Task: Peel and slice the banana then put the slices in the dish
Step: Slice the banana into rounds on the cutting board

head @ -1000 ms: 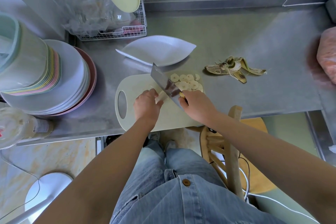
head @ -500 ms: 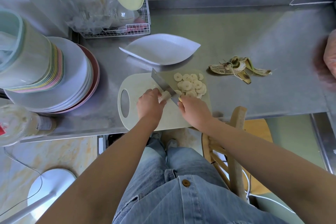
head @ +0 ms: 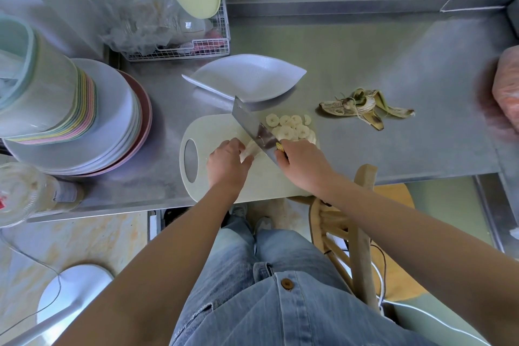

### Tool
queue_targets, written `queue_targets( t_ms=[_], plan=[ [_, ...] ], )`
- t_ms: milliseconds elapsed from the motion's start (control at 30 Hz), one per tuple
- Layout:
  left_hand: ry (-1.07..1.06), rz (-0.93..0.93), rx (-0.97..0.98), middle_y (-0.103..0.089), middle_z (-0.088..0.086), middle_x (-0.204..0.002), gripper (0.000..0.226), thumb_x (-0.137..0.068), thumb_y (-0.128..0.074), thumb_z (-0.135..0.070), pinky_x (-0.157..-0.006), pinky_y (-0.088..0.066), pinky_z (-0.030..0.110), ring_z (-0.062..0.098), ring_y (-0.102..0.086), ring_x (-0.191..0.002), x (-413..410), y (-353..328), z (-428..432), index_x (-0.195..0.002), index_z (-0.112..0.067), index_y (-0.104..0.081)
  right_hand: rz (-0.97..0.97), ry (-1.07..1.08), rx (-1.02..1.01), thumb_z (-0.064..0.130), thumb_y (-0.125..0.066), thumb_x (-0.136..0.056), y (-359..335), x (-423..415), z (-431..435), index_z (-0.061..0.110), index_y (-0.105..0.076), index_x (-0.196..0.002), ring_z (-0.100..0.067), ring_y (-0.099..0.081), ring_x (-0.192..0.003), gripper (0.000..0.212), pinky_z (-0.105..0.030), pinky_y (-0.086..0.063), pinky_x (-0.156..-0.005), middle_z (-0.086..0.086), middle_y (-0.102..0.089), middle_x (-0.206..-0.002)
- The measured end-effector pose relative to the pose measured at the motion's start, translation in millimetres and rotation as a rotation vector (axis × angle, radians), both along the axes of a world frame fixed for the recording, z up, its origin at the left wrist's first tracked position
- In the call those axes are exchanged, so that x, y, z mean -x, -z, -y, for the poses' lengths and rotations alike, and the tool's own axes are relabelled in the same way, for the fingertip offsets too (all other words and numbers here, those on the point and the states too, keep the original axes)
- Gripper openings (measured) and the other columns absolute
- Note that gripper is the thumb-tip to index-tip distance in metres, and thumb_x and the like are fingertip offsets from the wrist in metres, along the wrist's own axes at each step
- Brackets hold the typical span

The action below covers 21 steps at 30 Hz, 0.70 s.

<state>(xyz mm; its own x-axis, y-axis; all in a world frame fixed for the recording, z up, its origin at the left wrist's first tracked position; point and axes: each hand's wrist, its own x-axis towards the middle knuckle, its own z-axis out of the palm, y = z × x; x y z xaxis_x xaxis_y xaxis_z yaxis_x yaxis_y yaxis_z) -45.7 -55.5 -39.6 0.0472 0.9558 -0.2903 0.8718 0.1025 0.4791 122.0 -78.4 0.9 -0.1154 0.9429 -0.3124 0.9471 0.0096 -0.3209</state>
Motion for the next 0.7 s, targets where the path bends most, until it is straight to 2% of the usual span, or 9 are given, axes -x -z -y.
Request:
queue_targets(
  t_ms=[333, 433, 567, 700],
  plan=[
    [-0.021, 0.014, 0.017, -0.065, 0.0, -0.105, 0.021, -0.085, -0.068, -0.031, -0.074, -0.05, 0.032, 0.024, -0.062, -0.088, -1.8, -0.2, -1.2, -0.101, -0.018, -0.064, 0.045, 0.023, 0.02, 0.024, -0.032, -0.1, 8.7, 7.7, 6.1, 0.006, -0.053, -0.101, -0.022, -0.048, -0.066, 0.027, -0.03, -0.034, -0.058, -0.004, -0.047, -0.073],
    [-0.029, 0.024, 0.015, -0.066, 0.0, -0.104, 0.022, -0.084, -0.069, -0.031, -0.074, -0.05, 0.032, 0.025, -0.062, -0.088, -2.1, -0.8, -1.0, -0.101, -0.018, -0.065, 0.057, 0.039, 0.031, 0.025, -0.032, -0.101, 17.0, 12.6, 8.8, 0.006, -0.052, -0.098, -0.024, -0.052, -0.069, 0.028, -0.031, -0.032, -0.058, -0.004, -0.046, -0.075],
    [-0.036, 0.041, 0.013, -0.067, 0.0, -0.103, 0.024, -0.083, -0.071, -0.032, -0.077, -0.052, 0.036, 0.025, -0.063, -0.088, -0.5, -0.7, -0.1, -0.101, -0.018, -0.065, 0.029, 0.071, 0.041, 0.027, -0.033, -0.101, 22.2, 13.4, 11.2, 0.007, -0.053, -0.098, -0.022, -0.047, -0.07, 0.028, -0.031, -0.031, -0.06, -0.004, -0.049, -0.079],
    [-0.03, 0.048, 0.006, -0.066, -0.001, -0.102, 0.031, -0.081, -0.071, -0.036, -0.079, -0.051, 0.035, 0.023, -0.063, -0.089, 2.6, -0.9, 2.4, -0.105, -0.018, -0.063, 0.001, 0.07, 0.011, 0.027, -0.034, -0.1, 16.3, 9.2, 8.0, 0.012, -0.047, -0.086, -0.024, -0.051, -0.064, 0.024, -0.03, -0.031, -0.057, -0.002, -0.045, -0.067]
  ],
)
